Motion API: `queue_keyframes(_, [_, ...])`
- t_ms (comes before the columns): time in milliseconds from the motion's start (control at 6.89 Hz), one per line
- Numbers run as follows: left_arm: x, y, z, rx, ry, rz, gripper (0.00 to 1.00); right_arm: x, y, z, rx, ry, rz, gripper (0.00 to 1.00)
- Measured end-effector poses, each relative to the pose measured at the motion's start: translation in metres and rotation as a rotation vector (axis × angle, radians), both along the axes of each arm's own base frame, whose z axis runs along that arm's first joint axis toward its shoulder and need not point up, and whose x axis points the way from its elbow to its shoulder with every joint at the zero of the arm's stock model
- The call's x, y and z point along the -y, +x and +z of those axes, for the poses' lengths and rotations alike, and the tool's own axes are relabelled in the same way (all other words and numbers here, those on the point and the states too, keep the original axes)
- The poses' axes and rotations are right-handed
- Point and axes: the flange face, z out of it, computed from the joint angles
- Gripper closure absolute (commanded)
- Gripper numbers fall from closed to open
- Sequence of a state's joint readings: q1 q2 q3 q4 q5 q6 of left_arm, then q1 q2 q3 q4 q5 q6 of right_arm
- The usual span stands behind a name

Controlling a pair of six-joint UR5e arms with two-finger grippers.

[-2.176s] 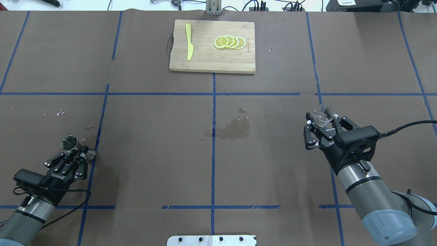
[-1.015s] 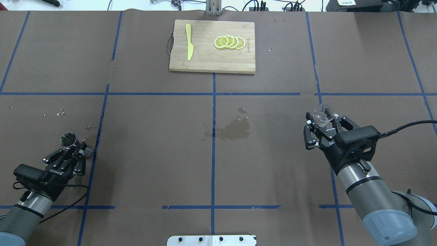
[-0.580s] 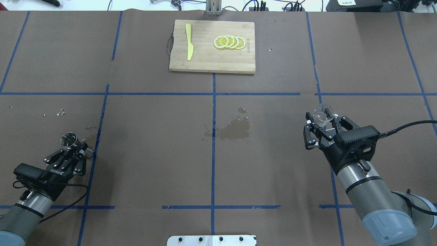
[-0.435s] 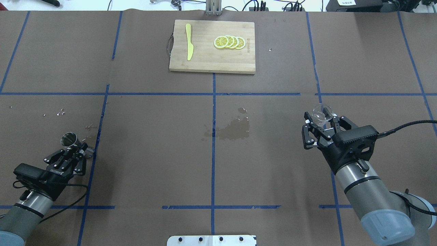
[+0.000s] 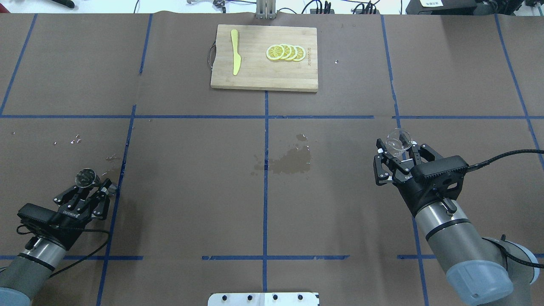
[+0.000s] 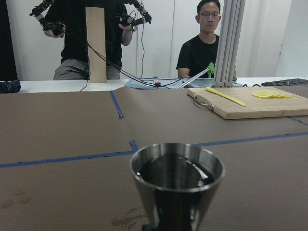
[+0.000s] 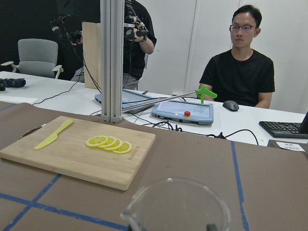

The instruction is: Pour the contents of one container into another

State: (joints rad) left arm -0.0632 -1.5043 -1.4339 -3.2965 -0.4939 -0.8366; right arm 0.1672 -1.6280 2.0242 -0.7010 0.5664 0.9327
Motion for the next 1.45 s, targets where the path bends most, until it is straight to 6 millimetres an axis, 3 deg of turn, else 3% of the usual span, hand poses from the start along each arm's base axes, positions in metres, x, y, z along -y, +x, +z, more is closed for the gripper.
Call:
queue_keyframes(145, [0.0, 0.0, -0.002, -0.004, 0.0, -0.001, 0.39, 0.0, 0.0, 0.0, 0.0, 0.0, -0.001, 1.0])
queue_keyframes(290, [0.001, 0.0, -0.004, -0.009, 0.001, 0.0, 0.03, 0.0, -0.001, 0.0, 0.0, 0.0, -0.001, 1.0])
queue_keyframes(870, [0.003, -0.007, -0.009, -0.03, -0.001, 0.061, 0.0, 0.0, -0.001, 0.001, -0.002, -0.001, -0.002, 1.0])
queue_keyframes(1015, [0.004, -0.017, -0.007, -0.016, -0.001, 0.088, 0.0, 0.0, -0.001, 0.0, -0.002, -0.001, -0.003, 1.0])
queue_keyframes(1451, [0.0, -0.071, 0.001, 0.127, 0.02, 0.229, 0.0, 0.0, -0.002, 0.001, -0.003, -0.002, -0.004, 1.0])
